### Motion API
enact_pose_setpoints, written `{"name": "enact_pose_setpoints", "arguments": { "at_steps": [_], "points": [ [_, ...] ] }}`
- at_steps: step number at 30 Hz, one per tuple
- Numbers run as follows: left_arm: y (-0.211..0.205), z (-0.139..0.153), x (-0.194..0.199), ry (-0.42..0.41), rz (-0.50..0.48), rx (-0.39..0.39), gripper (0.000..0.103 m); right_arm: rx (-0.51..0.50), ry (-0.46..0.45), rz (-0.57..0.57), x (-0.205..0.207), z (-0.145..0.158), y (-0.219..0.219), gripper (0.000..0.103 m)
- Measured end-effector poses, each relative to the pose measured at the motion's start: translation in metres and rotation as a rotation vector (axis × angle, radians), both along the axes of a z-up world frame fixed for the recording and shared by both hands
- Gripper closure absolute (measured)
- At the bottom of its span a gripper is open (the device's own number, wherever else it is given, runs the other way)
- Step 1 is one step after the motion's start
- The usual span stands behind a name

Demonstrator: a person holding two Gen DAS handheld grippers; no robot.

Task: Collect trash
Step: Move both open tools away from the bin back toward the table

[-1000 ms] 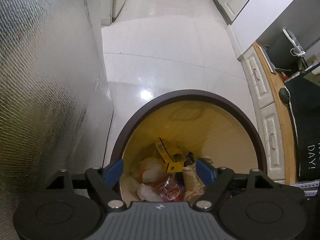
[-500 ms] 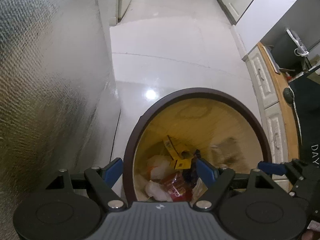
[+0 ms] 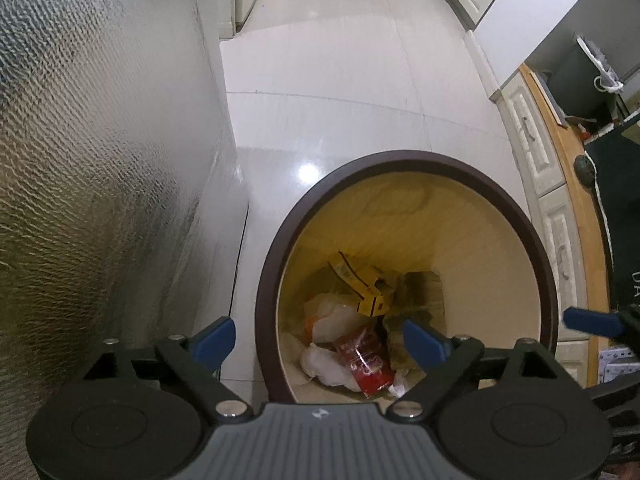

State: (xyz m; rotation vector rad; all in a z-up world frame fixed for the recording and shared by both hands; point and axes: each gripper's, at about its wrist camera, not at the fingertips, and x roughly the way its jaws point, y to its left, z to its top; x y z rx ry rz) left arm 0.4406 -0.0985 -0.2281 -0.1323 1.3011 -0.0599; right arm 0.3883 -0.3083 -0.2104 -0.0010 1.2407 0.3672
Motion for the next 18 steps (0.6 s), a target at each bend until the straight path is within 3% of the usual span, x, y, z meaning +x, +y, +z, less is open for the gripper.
{"name": "enact_pose_setpoints", "arguments": {
  "at_steps": [11,18],
  "points": [
    [-0.001,0.018,-0.008,0.001,-0.03,0.026,0.0,-0.023,-0.042,-0.111,-0.005,0.021,-0.02,0.0],
    [-0.003,0.04,-0.02,-0.015,-0.066,0.026,0.0,-0.027,-0.066,-0.173,-0.014,0.039,-0.024,0.0]
  ]
}}
